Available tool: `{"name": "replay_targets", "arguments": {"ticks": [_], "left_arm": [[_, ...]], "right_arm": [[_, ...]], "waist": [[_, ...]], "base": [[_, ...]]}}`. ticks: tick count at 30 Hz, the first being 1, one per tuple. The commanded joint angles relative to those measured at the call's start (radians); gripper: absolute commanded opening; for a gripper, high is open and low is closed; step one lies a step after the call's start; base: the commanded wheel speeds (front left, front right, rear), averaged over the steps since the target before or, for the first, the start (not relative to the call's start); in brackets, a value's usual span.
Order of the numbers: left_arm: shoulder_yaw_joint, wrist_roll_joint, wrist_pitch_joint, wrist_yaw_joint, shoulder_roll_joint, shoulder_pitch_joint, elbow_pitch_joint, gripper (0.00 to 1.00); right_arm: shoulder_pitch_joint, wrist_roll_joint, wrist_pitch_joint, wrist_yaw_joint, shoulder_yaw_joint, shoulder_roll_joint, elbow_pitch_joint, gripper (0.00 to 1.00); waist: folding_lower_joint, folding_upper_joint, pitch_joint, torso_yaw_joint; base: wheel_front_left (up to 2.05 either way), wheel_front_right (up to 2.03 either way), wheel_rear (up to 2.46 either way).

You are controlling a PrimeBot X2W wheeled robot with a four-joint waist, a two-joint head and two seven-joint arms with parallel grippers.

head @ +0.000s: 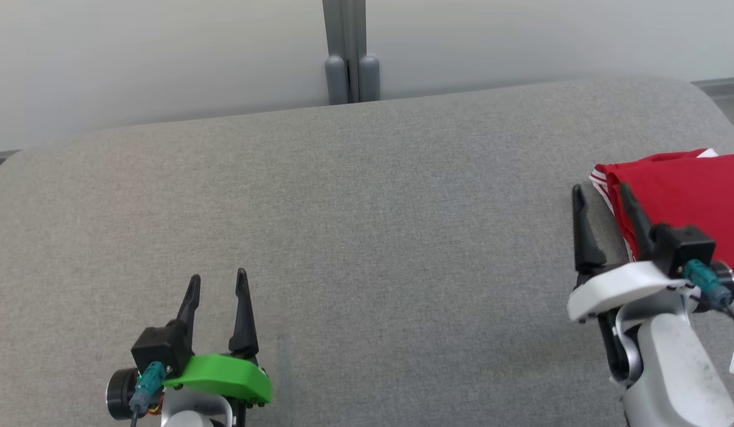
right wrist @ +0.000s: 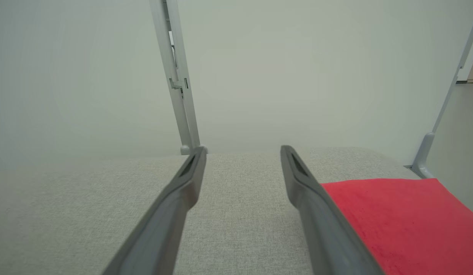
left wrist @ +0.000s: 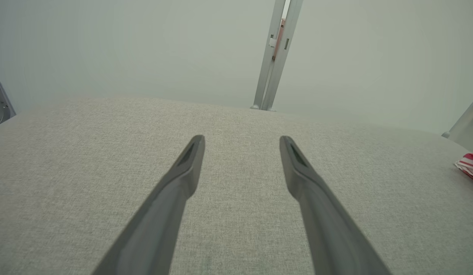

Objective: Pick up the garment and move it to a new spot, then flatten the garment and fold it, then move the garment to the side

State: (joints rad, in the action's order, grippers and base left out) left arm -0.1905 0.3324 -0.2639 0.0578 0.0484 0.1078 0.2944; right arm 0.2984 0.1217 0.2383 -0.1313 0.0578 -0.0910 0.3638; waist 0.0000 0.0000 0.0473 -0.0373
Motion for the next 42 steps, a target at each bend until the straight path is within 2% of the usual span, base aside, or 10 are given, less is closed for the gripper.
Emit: {"name": "replay_targets", "arguments": {"ticks": [1,7,13,35,36,42], "left_arm": [[0.002,0.003,0.000,0.002,0.004,-0.022,0.002,1.00],[-0.005,0.001,0.000,0.018,0.004,-0.064,-0.011,1.00],[-0.014,-0.009,0.000,0.031,0.004,-0.085,-0.028,1.00],[-0.029,-0.022,0.000,0.026,0.004,-0.088,-0.030,1.00],[-0.031,-0.022,0.000,0.029,0.000,-0.085,-0.030,0.00],[-0.030,0.004,0.006,0.026,-0.001,-0.099,0.005,0.00]], "right_arm": [[-0.041,0.000,0.006,0.001,-0.014,0.010,-0.022,1.00],[-0.172,0.028,0.014,0.001,-0.042,0.038,-0.089,1.00],[-0.234,0.086,0.022,0.001,-0.067,0.040,-0.092,1.00],[-0.250,0.100,0.027,0.001,-0.071,0.040,-0.063,1.00],[-0.239,0.097,0.023,0.000,-0.071,0.041,-0.062,0.00],[-0.255,0.123,0.013,0.000,-0.067,0.047,-0.023,0.00]], "waist": [[0.0000,0.0000,-0.038,0.028],[0.0000,0.0000,-0.058,0.051],[0.0000,0.0000,-0.069,0.063],[0.0000,0.0000,-0.071,0.072],[0.0000,0.0000,-0.071,0.072],[0.0000,0.0000,-0.070,0.072]], "base": [[0.00,0.00,0.00],[0.00,0.00,0.00],[0.00,0.00,0.00],[0.00,0.00,0.00],[0.00,0.00,0.00],[0.00,0.00,0.00]]}}
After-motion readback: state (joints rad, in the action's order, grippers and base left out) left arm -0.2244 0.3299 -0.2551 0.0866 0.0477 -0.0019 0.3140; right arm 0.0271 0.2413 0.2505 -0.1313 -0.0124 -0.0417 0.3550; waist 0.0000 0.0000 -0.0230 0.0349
